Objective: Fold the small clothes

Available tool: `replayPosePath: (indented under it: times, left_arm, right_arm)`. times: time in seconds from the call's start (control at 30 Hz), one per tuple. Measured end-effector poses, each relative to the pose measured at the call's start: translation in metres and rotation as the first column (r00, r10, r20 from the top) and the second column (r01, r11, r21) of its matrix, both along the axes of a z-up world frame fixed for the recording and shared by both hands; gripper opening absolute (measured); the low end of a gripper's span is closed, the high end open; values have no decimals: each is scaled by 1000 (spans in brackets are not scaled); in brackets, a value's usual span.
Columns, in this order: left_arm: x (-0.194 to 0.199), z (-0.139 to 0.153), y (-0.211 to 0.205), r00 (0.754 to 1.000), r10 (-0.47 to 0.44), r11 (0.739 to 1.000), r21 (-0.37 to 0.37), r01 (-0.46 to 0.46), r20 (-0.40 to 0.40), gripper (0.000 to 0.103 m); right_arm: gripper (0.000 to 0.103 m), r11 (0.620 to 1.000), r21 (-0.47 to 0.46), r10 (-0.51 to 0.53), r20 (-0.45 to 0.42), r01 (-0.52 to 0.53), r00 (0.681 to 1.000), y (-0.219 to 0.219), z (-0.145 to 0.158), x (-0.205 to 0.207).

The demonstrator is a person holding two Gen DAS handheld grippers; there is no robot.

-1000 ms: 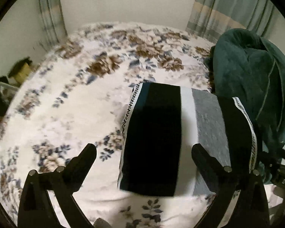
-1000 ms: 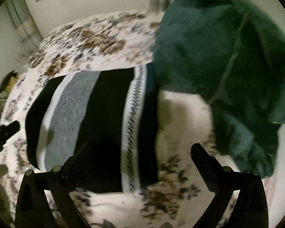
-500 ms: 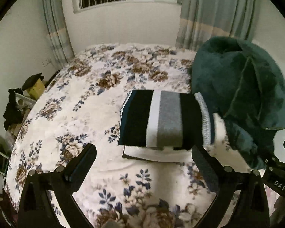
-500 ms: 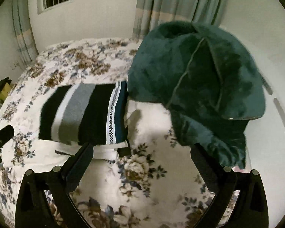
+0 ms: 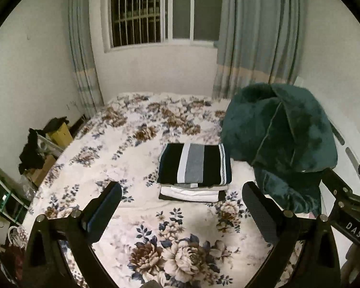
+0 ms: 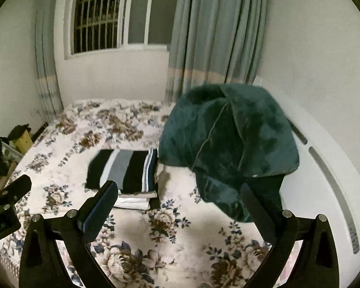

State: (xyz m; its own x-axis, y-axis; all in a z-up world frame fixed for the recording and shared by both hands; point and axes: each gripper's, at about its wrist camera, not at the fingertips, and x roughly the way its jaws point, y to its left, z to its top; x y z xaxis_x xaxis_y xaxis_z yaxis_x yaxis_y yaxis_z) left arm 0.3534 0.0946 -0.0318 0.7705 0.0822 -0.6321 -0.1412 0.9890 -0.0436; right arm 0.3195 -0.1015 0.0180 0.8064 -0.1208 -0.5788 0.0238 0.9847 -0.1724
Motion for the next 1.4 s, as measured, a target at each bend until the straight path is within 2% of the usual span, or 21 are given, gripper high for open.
replayPosePath:
  times: [0.23, 0.4, 0.57, 0.93, 1.4]
  left_arm:
    - [-56, 38, -9, 997, 16, 1000, 9, -16, 78, 103]
    - [-80, 46, -11, 995, 28, 999, 12, -30, 97, 103]
    - [-94, 49, -12, 993, 44, 999, 10, -45, 106, 103]
    - [-114, 54, -13, 989, 63, 998, 18, -66, 135, 103]
    - [-122, 55, -13, 987, 87, 996, 10, -89, 132, 103]
  right_arm:
    - [103, 999, 23, 32, 71, -34, 997, -6, 54, -70]
    - [103, 999, 22, 42, 105, -44, 994, -9, 73, -109]
    - [103, 998, 26, 59, 109, -62, 992, -11, 79, -129]
    - [103, 996, 31, 74, 103, -78, 992, -20, 79, -128]
    - [103, 993, 23, 110, 104, -113, 988, -16, 87, -120]
